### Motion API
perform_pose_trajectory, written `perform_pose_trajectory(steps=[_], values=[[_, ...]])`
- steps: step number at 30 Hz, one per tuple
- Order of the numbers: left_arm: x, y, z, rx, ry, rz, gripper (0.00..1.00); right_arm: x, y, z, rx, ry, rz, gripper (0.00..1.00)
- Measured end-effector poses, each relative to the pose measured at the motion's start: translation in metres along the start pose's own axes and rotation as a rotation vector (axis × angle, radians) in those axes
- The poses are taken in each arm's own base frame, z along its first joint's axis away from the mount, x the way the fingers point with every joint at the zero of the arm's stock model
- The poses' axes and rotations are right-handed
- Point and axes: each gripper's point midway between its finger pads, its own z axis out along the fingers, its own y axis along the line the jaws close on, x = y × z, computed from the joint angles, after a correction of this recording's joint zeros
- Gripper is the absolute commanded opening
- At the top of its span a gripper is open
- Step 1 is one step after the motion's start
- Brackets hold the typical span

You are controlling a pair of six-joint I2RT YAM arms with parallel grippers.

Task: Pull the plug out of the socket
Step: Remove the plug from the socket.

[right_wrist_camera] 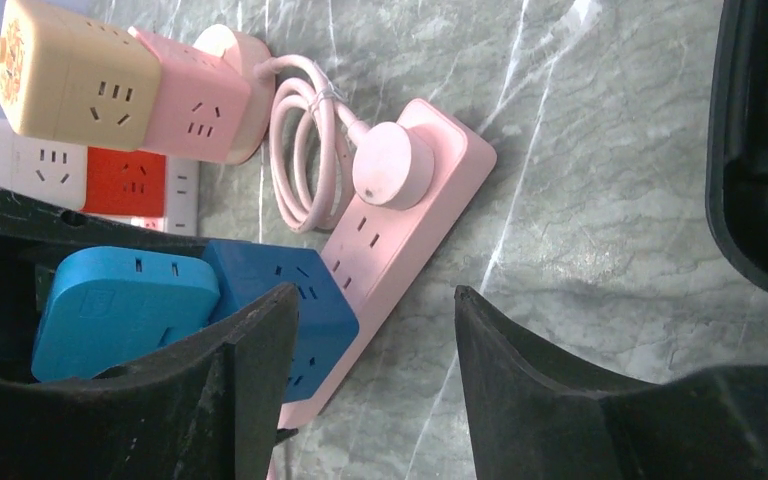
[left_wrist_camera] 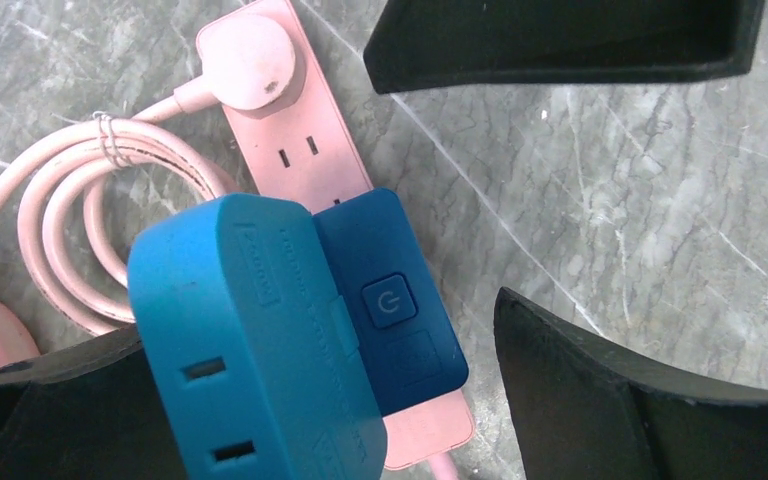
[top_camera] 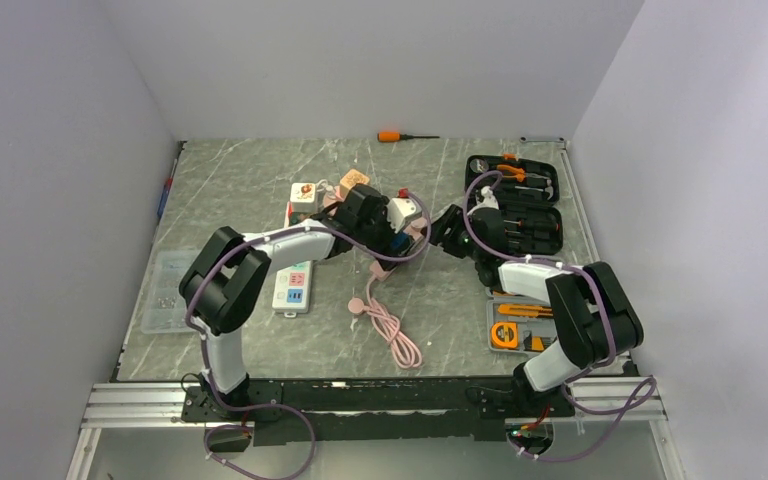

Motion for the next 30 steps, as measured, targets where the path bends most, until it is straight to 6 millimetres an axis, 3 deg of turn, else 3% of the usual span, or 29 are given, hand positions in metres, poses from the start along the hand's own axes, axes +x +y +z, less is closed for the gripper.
perform_pose_trajectory(steps=[5,11,21,30], values=[[-0.005,0.0,0.005,0.047,0.014,-0.014,0.78,0.006,-0.005,-0.003,-0.004,0.018,0.024,0.66],[-0.014,0.01,0.012,0.08,0.04,-0.064,0.43,0.011,-0.008,-0.007,-0.025,0.032,0.085,0.74],[-0.01,0.011,0.005,0.065,0.042,-0.103,0.34,0.025,-0.013,0.011,-0.057,0.066,0.249,0.73],[-0.012,0.003,-0.009,0.056,0.068,-0.226,0.32,0.029,-0.01,0.026,-0.087,0.051,0.372,0.68]])
